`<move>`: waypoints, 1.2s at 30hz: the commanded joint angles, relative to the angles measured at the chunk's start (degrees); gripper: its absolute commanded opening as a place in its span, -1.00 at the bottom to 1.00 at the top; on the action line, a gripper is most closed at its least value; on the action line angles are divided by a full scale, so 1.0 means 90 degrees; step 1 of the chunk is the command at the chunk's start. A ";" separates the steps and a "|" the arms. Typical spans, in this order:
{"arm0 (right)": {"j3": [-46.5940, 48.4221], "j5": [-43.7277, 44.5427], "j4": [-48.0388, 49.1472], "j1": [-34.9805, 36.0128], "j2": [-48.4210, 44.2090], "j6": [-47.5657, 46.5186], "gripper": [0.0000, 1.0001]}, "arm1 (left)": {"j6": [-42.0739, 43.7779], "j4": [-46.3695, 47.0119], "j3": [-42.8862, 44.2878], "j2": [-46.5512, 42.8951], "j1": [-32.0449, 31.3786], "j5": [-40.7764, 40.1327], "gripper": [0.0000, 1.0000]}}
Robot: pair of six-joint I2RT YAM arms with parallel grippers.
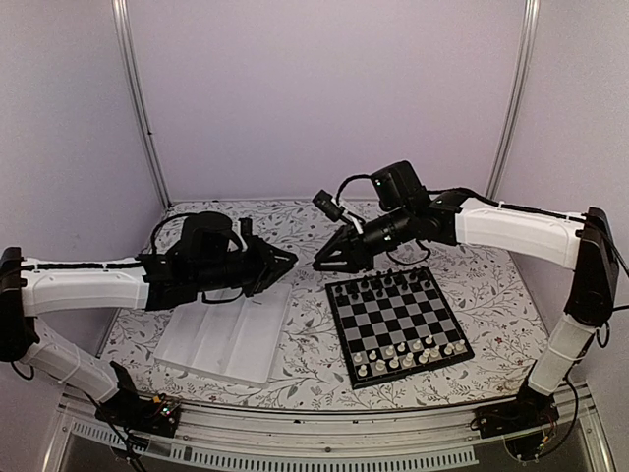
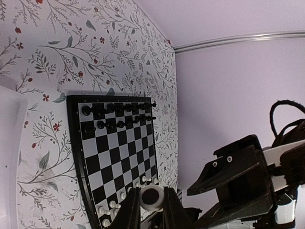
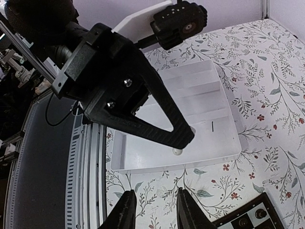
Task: Set up the chess pieces on the board
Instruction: Place the chess piece on the chessboard.
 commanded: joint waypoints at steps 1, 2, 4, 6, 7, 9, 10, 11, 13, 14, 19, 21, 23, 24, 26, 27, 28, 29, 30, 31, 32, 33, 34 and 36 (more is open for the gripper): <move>0.0251 0.0045 0.0366 0.0093 0.0177 0.0263 -0.37 | -0.0153 0.0537 0.0041 0.0209 -0.0135 0.0005 -0.69; 0.0288 0.0106 0.0383 0.0099 0.0212 0.0272 -0.37 | -0.0168 0.0582 0.0053 0.0238 -0.0143 0.0025 -0.69; 0.0403 0.0107 0.0349 0.0111 0.0313 0.0307 -0.37 | -0.0184 0.0648 0.0066 0.0286 -0.0163 0.0054 -0.69; 0.0460 0.0067 0.0336 0.0126 0.0398 0.0332 -0.38 | -0.0184 0.0666 0.0091 0.0323 -0.0181 0.0080 -0.69; 0.0472 0.0072 0.0336 0.0149 0.0434 0.0342 -0.38 | -0.0184 0.0675 0.0096 0.0335 -0.0184 0.0091 -0.69; 0.0487 0.0110 0.0313 0.0173 0.0480 0.0329 -0.38 | -0.0185 0.0694 0.0097 0.0337 -0.0196 0.0097 -0.69; 0.0488 0.0124 0.0300 0.0192 0.0504 0.0332 -0.37 | -0.0185 0.0689 0.0097 0.0329 -0.0194 0.0083 -0.69; 0.0488 0.0132 0.0279 0.0203 0.0518 0.0333 -0.37 | -0.0185 0.0689 0.0089 0.0322 -0.0199 0.0061 -0.68; 0.0488 0.0174 0.0268 0.0227 0.0544 0.0334 -0.35 | -0.0189 0.0695 0.0070 0.0303 -0.0204 0.0038 -0.68; 0.0488 0.0183 0.0267 0.0227 0.0562 0.0347 -0.33 | -0.0196 0.0700 0.0056 0.0285 -0.0212 0.0017 -0.69; 0.0526 0.0173 0.0257 0.0248 0.0620 0.0368 -0.29 | -0.0212 0.0769 0.0037 0.0277 -0.0222 0.0040 -0.69; 0.0567 0.0156 0.0258 0.0264 0.0669 0.0373 -0.29 | -0.0223 0.0826 0.0038 0.0304 -0.0232 0.0069 -0.69; 0.0599 0.0138 0.0258 0.0260 0.0722 0.0398 -0.30 | -0.0233 0.0870 0.0047 0.0331 -0.0250 0.0094 -0.68; 0.0617 0.0134 0.0256 0.0271 0.0748 0.0401 -0.32 | -0.0226 0.0865 0.0061 0.0345 -0.0260 0.0122 -0.68; 0.0646 0.0124 0.0257 0.0262 0.0776 0.0413 -0.39 | -0.0214 0.0869 0.0075 0.0363 -0.0272 0.0163 -0.68; 0.0661 0.0131 0.0262 0.0266 0.0786 0.0413 -0.43 | -0.0214 0.0872 0.0077 0.0371 -0.0281 0.0193 -0.68; 0.0663 0.0140 0.0268 0.0262 0.0797 0.0425 -0.45 | -0.0214 0.0884 0.0070 0.0382 -0.0290 0.0199 -0.68; 0.0672 0.0151 0.0272 0.0274 0.0804 0.0430 -0.48 | -0.0209 0.0883 0.0068 0.0385 -0.0300 0.0208 -0.68; 0.0680 0.0153 0.0281 0.0267 0.0816 0.0438 -0.51 | -0.0221 0.0903 0.0067 0.0394 -0.0311 0.0210 -0.68; 0.0672 0.0153 0.0286 0.0267 0.0813 0.0440 -0.55 | -0.0218 0.0924 0.0070 0.0400 -0.0320 0.0210 -0.68; 0.0673 0.0153 0.0286 0.0267 0.0810 0.0441 -0.60 | -0.0223 0.0943 0.0084 0.0412 -0.0326 0.0225 -0.68; 0.0665 0.0153 0.0292 0.0265 0.0809 0.0434 -0.66 | -0.0224 0.0957 0.0100 0.0435 -0.0333 0.0249 -0.68; 0.0664 0.0158 0.0301 0.0267 0.0794 0.0425 -0.71 | -0.0215 0.0969 0.0121 0.0464 -0.0331 0.0296 -0.68; 0.0662 0.0179 0.0317 0.0262 0.0767 0.0408 -0.82 | -0.0219 0.1012 0.0163 0.0546 -0.0347 0.0377 -0.68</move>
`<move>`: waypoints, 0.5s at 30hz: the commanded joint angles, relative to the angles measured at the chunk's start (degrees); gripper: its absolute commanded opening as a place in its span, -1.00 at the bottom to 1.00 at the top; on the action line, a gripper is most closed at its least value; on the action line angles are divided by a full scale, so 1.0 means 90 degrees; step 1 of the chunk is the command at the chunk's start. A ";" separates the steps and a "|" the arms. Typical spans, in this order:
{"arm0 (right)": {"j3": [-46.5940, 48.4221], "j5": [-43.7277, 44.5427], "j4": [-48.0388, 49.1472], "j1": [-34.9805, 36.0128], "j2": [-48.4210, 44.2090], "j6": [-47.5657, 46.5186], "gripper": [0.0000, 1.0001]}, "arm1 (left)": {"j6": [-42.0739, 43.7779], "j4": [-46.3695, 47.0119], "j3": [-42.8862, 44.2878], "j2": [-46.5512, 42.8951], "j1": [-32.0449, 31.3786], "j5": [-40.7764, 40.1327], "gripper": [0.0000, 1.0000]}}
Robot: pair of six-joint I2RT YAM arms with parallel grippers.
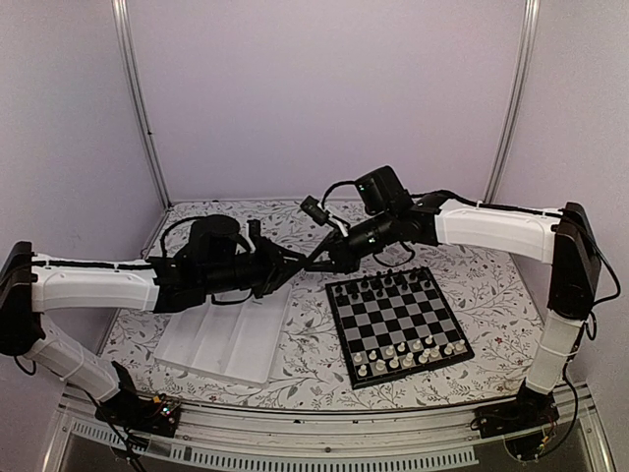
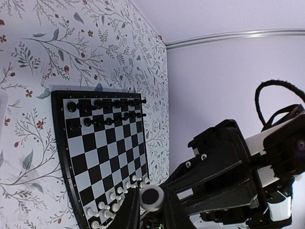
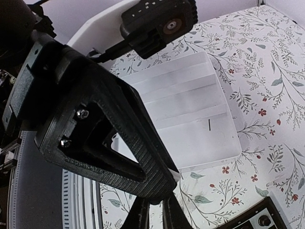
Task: Set up the chess pieces on the board
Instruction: Place the chess piece on the chessboard.
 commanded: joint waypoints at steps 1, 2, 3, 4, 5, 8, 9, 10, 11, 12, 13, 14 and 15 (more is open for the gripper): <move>0.0180 0.0024 0.0181 0.0067 0.0032 -0.0013 -0.88 | 0.0008 0.0362 0.0171 0.0218 -0.0177 0.0299 -0.68; 0.0172 0.0033 0.0196 0.0061 0.0016 -0.0020 -0.94 | -0.0007 0.0393 0.0181 0.0257 -0.0180 0.0332 -0.67; 0.0171 0.0034 0.0207 0.0061 0.0006 -0.0040 -0.99 | -0.0025 0.0418 0.0191 0.0287 -0.0189 0.0360 -0.67; 0.0171 0.0047 0.0232 0.0065 -0.0007 -0.0042 -1.00 | -0.0050 0.0440 0.0199 0.0312 -0.0197 0.0374 -0.65; 0.0176 0.0058 0.0245 0.0061 -0.0009 -0.0050 -1.00 | -0.0065 0.0448 0.0201 0.0323 -0.0202 0.0381 -0.64; 0.0164 0.0119 0.0236 0.0067 -0.0008 -0.0069 -1.00 | -0.0087 0.0418 0.0193 0.0319 -0.0210 0.0354 -0.56; 0.0141 0.0136 0.0230 0.0056 -0.0015 -0.0071 -1.00 | -0.0095 0.0383 0.0192 0.0301 -0.0210 0.0339 -0.52; 0.0099 0.0141 0.0228 0.0050 -0.0028 -0.0082 -1.00 | -0.0091 0.0332 0.0192 0.0272 -0.0206 0.0308 -0.48; 0.0054 0.0142 0.0227 0.0015 -0.0045 -0.0098 -1.00 | -0.0076 0.0275 0.0192 0.0248 -0.0201 0.0260 -0.44; -0.0016 0.0146 0.0216 -0.0005 -0.0070 -0.0115 -1.00 | -0.0062 0.0216 0.0192 0.0212 -0.0200 0.0216 -0.36; -0.0087 0.0171 0.0201 -0.0033 -0.0131 -0.0157 -1.00 | -0.0046 0.0160 0.0192 0.0180 -0.0193 0.0180 -0.29; -0.0168 0.0195 0.0173 -0.0070 -0.0197 -0.0193 -1.00 | -0.0014 0.0104 0.0193 0.0137 -0.0187 0.0142 -0.22; -0.0256 0.0215 0.0130 -0.0124 -0.0247 -0.0245 -1.00 | 0.0031 0.0052 0.0197 0.0098 -0.0176 0.0104 -0.18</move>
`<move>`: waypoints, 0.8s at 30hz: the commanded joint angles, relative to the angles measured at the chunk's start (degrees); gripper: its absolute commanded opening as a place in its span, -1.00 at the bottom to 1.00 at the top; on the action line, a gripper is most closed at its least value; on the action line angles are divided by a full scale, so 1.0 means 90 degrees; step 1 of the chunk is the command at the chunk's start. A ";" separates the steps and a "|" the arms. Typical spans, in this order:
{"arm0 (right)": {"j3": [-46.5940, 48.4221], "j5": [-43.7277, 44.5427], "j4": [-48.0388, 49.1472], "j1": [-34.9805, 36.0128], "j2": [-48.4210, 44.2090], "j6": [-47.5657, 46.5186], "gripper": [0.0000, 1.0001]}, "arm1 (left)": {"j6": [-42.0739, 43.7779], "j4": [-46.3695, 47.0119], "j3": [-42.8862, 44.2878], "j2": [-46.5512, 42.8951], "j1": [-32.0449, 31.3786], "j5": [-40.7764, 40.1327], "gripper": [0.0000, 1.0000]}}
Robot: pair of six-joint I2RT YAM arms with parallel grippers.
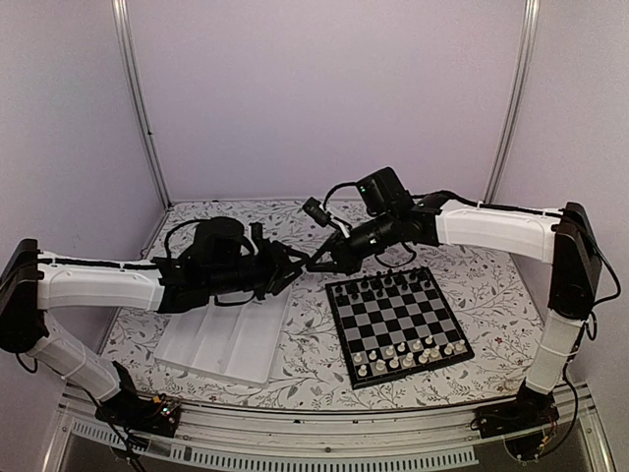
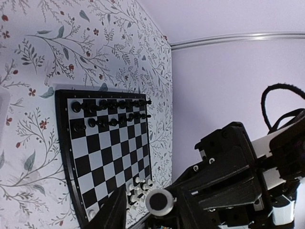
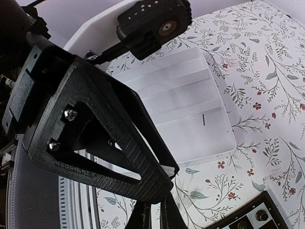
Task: Set up the chess pieces on the board
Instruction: Place the chess piece on the chessboard.
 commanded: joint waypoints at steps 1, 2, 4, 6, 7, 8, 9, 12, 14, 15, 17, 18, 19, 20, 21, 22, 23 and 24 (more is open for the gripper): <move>-0.0317 0.0050 0.0210 -0.0128 -0.0360 -0.0289 -1.00 | 0.0205 -0.0111 0.0194 -0.0141 -0.0171 0.0119 -0.17; -0.0403 0.0074 0.0132 -0.0204 -0.0428 -0.0346 -1.00 | 0.0274 -0.0216 0.0207 -0.0191 -0.0156 0.0094 -0.15; -0.0549 0.0151 -0.0142 -0.0357 -0.0648 -0.0537 -1.00 | 0.0456 -0.0459 0.0265 -0.0289 -0.0121 0.0036 -0.12; -0.0671 0.0295 -0.0587 -0.0516 -0.0836 -0.0947 -1.00 | 0.0667 -0.0784 0.0345 -0.0391 -0.0078 -0.0068 -0.09; -0.0718 0.0400 -0.0857 -0.0598 -0.0916 -0.1148 -1.00 | 0.0781 -0.0957 0.0377 -0.0457 -0.0052 -0.0147 -0.09; -0.0769 0.0566 -0.1166 -0.0667 -0.1052 -0.1525 -1.00 | 0.0891 -0.1123 0.0408 -0.0530 -0.0036 -0.0200 -0.09; -0.0828 0.0710 -0.1443 -0.0734 -0.1143 -0.1776 -1.00 | 0.0997 -0.1294 0.0436 -0.0602 -0.0005 -0.0207 -0.09; -0.0980 0.1355 -0.2398 -0.0853 -0.1506 -0.2938 -1.00 | 0.1310 -0.1808 0.0502 -0.0834 0.0083 -0.0578 -0.09; -0.1091 0.1871 -0.2979 -0.0898 -0.1707 -0.3610 -1.00 | 0.1533 -0.2319 0.0545 -0.1006 0.0144 -0.0771 -0.09; -0.1137 0.2096 -0.3288 -0.0900 -0.1823 -0.4056 -1.00 | 0.1616 -0.2515 0.0560 -0.1092 0.0171 -0.0875 -0.08; -0.1199 0.2616 -0.3874 -0.0902 -0.1920 -0.4575 -1.00 | 0.1745 -0.2827 0.0558 -0.1278 0.0213 -0.1108 -0.08; -0.1234 0.2886 -0.4104 -0.0902 -0.1945 -0.4866 -1.00 | 0.1790 -0.2951 0.0549 -0.1364 0.0237 -0.1187 -0.08; -0.1282 0.3134 -0.4283 -0.0899 -0.1948 -0.5021 -1.00 | 0.1818 -0.3051 0.0532 -0.1447 0.0255 -0.1247 -0.08; -0.1307 0.3386 -0.4455 -0.0900 -0.1941 -0.5196 -1.00 | 0.1843 -0.3119 0.0512 -0.1520 0.0277 -0.1279 -0.08; -0.1352 0.3620 -0.4611 -0.0901 -0.1932 -0.5301 -1.00 | 0.1865 -0.3178 0.0492 -0.1581 0.0292 -0.1305 -0.08; -0.1368 0.3803 -0.4766 -0.0902 -0.1884 -0.5444 -1.00 | 0.1876 -0.3228 0.0479 -0.1635 0.0305 -0.1327 -0.08; -0.1387 0.3997 -0.4931 -0.0910 -0.1827 -0.5524 -1.00 | 0.1888 -0.3266 0.0467 -0.1676 0.0316 -0.1339 -0.08; -0.1409 0.4159 -0.5069 -0.0911 -0.1779 -0.5573 -1.00 | 0.1899 -0.3291 0.0458 -0.1701 0.0325 -0.1344 -0.08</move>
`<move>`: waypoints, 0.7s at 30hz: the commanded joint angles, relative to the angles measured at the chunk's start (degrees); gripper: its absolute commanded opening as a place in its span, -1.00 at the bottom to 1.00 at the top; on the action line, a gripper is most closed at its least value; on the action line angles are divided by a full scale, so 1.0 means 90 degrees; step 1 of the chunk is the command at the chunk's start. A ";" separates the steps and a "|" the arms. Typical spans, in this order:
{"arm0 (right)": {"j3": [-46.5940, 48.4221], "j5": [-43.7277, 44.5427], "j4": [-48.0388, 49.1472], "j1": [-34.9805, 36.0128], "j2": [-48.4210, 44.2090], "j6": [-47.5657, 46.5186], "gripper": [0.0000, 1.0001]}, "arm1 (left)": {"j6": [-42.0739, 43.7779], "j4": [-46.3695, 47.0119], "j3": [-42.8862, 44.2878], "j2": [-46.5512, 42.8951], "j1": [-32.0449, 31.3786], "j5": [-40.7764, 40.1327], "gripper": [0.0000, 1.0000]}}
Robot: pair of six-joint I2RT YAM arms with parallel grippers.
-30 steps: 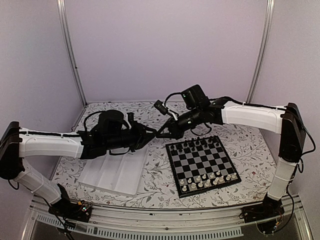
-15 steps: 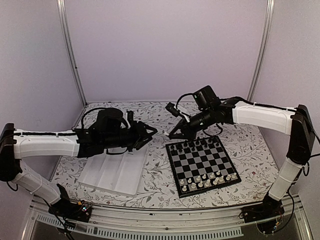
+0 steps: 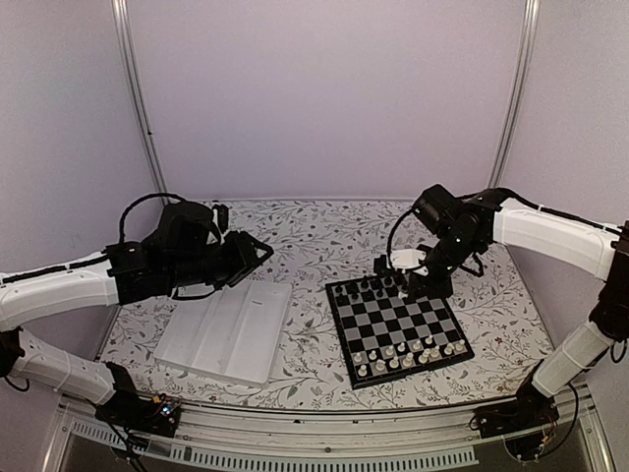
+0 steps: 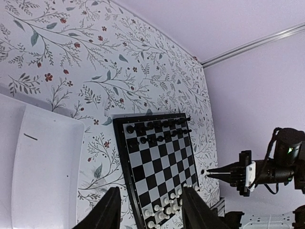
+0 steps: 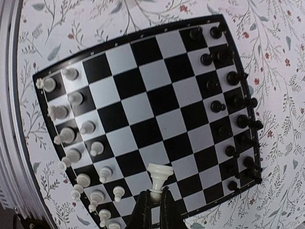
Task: Set up the chess pieces on the board
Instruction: Place the chess piece on the chessboard.
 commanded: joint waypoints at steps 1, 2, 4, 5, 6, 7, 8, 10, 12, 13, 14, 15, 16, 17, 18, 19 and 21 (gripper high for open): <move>-0.0155 0.1375 -0.1203 0.0005 0.0173 -0.0949 -1.00 | 0.0275 -0.0513 0.0055 -0.0202 0.0111 -0.0286 -0.08; -0.0217 0.1570 -0.1311 -0.0008 0.0227 -0.0980 -1.00 | 0.0284 -0.0517 0.0050 -0.0214 0.0111 -0.0276 -0.08; -0.0349 0.1865 -0.1453 -0.0018 0.0317 -0.1042 -1.00 | 0.0305 -0.0518 0.0045 -0.0206 0.0119 -0.0256 -0.08; -0.0419 0.1966 -0.1514 -0.0025 0.0376 -0.1062 -1.00 | 0.0306 -0.0517 0.0040 -0.0198 0.0116 -0.0235 -0.08; -0.0471 0.2039 -0.1573 -0.0029 0.0424 -0.1068 -1.00 | 0.0306 -0.0510 0.0036 -0.0189 0.0121 -0.0232 -0.08; -0.0504 0.2092 -0.1611 -0.0035 0.0463 -0.1061 -1.00 | 0.0306 -0.0503 0.0027 -0.0186 0.0117 -0.0226 -0.08; -0.0531 0.2123 -0.1657 -0.0048 0.0528 -0.1032 -1.00 | 0.0306 -0.0474 0.0014 -0.0186 0.0112 -0.0211 -0.08; -0.0562 0.2173 -0.1672 -0.0070 0.0612 -0.0995 -1.00 | 0.0297 -0.0410 -0.0010 -0.0170 0.0111 -0.0187 -0.08; -0.0616 0.2266 -0.1632 -0.0099 0.0705 -0.0940 -1.00 | 0.0274 -0.0359 -0.0039 -0.0153 0.0111 -0.0147 -0.08; -0.0670 0.2324 -0.1599 -0.0114 0.0756 -0.0926 -1.00 | 0.0276 -0.0323 -0.0056 -0.0140 0.0111 -0.0118 -0.08; -0.0717 0.2398 -0.1552 -0.0133 0.0787 -0.0916 -1.00 | 0.0269 -0.0304 -0.0061 -0.0122 0.0111 -0.0084 -0.08; -0.0761 0.2443 -0.1479 -0.0158 0.0837 -0.0899 -1.00 | 0.0267 -0.0290 -0.0062 -0.0105 0.0111 -0.0060 -0.08; -0.0787 0.2464 -0.1424 -0.0170 0.0866 -0.0890 -1.00 | 0.0267 -0.0270 -0.0065 -0.0083 0.0111 -0.0048 -0.08; -0.0808 0.2478 -0.1372 -0.0183 0.0905 -0.0877 -0.99 | 0.0267 -0.0265 -0.0063 -0.0067 0.0111 -0.0029 -0.08; -0.0810 0.2462 -0.1333 -0.0188 0.0935 -0.0867 -0.98 | 0.0267 -0.0247 -0.0071 -0.0046 0.0111 -0.0012 -0.08; -0.0812 0.2452 -0.1299 -0.0196 0.0992 -0.0859 -0.98 | 0.0259 -0.0222 -0.0072 -0.0028 0.0111 0.0006 -0.08; -0.0803 0.2419 -0.1223 -0.0195 0.1045 -0.0845 -0.97 | 0.0257 -0.0185 -0.0081 0.0005 0.0111 0.0042 -0.08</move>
